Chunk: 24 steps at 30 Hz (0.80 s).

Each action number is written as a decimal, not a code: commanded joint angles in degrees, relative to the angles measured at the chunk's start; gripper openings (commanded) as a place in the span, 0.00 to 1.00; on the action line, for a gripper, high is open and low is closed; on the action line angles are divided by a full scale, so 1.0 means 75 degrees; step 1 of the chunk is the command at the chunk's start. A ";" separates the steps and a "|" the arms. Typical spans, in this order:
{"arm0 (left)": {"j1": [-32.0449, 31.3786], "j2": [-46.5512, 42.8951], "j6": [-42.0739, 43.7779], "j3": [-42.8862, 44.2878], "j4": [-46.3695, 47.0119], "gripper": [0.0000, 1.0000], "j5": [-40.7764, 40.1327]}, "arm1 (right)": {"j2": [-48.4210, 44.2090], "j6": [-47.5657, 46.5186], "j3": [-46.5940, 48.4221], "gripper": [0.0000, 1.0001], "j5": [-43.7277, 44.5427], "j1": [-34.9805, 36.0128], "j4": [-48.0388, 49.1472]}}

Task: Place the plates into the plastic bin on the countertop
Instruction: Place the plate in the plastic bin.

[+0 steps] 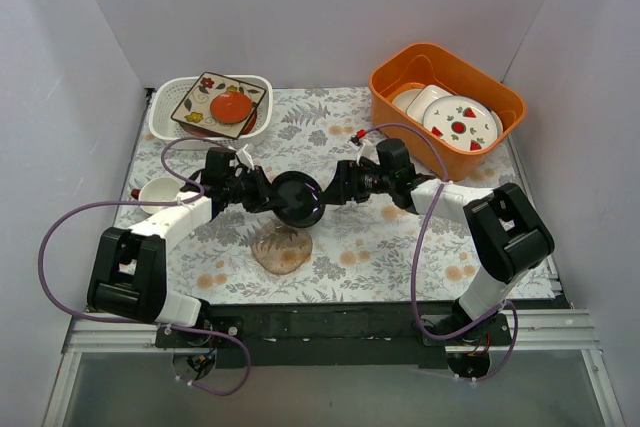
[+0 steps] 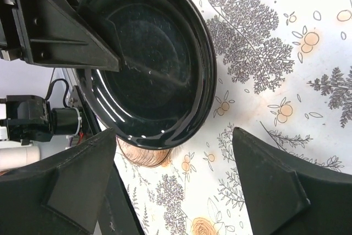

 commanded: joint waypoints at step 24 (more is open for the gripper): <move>0.0471 0.2515 -0.0445 0.4182 -0.0498 0.00 -0.0821 | -0.0215 -0.0319 0.0051 0.92 -0.0150 -0.0164 -0.0025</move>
